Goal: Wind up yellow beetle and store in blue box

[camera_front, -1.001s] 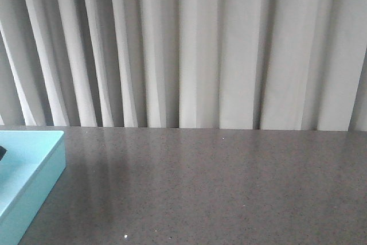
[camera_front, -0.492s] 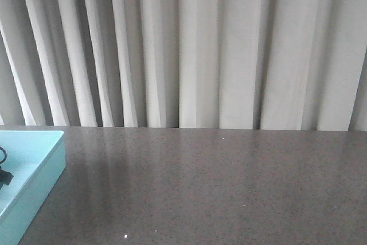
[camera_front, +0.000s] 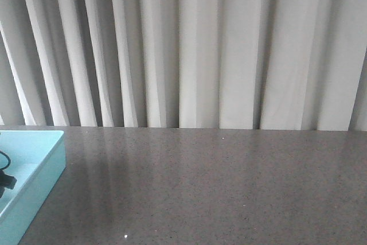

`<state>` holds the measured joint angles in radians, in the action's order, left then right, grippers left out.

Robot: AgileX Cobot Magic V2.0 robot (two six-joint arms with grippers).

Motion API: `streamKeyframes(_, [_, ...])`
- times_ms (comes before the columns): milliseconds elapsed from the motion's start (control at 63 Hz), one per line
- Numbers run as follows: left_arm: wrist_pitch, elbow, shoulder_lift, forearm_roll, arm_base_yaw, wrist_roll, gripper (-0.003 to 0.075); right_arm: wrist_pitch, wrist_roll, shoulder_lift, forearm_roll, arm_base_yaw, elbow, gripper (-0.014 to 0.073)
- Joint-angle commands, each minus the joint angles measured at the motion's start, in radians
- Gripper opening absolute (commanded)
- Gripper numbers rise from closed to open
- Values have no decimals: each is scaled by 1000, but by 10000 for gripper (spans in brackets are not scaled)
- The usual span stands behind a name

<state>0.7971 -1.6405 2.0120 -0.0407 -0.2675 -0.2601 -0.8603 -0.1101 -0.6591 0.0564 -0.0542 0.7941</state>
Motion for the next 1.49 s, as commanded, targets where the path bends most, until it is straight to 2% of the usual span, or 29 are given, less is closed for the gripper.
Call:
streamKeyframes(0, [-41,-28,-59,-9,0,11,302,58,0,0,1,2,23,558])
streamKeyframes(207, [-37,-28,-79,-10,0,11,490,58,0,0,1,2,23,558])
streamKeyframes(318, [-22,-28,-114,-12,0,12,557,58,0,0,1,2,23,558])
streamKeyframes(508, [47,-28,-232,-59,0,6,559,58,0,0,1,2,23,558])
streamKeyframes(699, [145,-5,-390,-185,1,-54,559,58,0,0,1,2,23,558])
streamKeyframes(905, [99,212,-650,-328,1,-157,559,58,0,0,1,2,23,558])
streamKeyframes(1128, [47,459,-992,-286,13,-142,559,58,0,0,1,2,23,558])
streamKeyframes(1223, [22,532,-1113,-279,49,-130,559,58,0,0,1,2,23,558])
streamKeyframes(1366, [9,600,-1207,-260,179,-119,559,82,0,0,1,2,23,558])
streamKeyframes(1477, [39,615,-1201,-137,266,-6,555,83,0,0,1,2,23,558])
